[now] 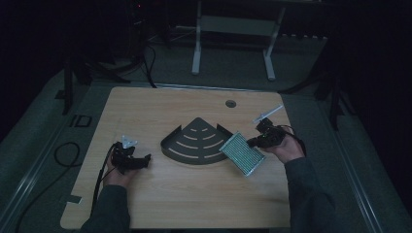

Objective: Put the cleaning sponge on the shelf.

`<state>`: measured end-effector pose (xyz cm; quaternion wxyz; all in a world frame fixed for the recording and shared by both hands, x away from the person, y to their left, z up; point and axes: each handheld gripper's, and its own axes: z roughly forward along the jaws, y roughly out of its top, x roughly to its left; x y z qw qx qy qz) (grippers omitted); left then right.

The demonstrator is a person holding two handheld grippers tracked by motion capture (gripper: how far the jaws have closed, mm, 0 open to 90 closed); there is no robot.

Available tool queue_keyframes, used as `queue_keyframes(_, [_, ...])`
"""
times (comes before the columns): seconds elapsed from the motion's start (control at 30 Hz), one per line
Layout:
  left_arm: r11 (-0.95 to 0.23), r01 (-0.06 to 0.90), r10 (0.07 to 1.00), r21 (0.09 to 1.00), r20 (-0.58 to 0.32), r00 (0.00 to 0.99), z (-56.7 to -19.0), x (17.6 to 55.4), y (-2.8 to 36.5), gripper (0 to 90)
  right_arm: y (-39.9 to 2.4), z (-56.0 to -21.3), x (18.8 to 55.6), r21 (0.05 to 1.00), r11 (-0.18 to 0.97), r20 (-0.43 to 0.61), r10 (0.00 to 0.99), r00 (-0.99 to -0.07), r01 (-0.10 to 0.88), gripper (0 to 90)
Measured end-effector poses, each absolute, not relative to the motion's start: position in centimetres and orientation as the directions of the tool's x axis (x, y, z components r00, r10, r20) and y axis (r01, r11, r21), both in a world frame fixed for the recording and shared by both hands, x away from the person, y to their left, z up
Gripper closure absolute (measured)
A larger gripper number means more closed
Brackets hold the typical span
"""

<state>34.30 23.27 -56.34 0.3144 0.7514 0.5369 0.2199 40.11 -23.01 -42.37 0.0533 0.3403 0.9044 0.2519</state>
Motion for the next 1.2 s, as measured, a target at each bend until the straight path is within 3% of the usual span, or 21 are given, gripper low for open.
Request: queue_keyframes(1.2, [-0.226,0.669,0.945,0.708,-0.008,0.328,-56.3,34.3,23.2,13.9,-19.0,-40.2,45.1,0.553,0.627,0.031,0.643,-0.765,0.549,89.6])
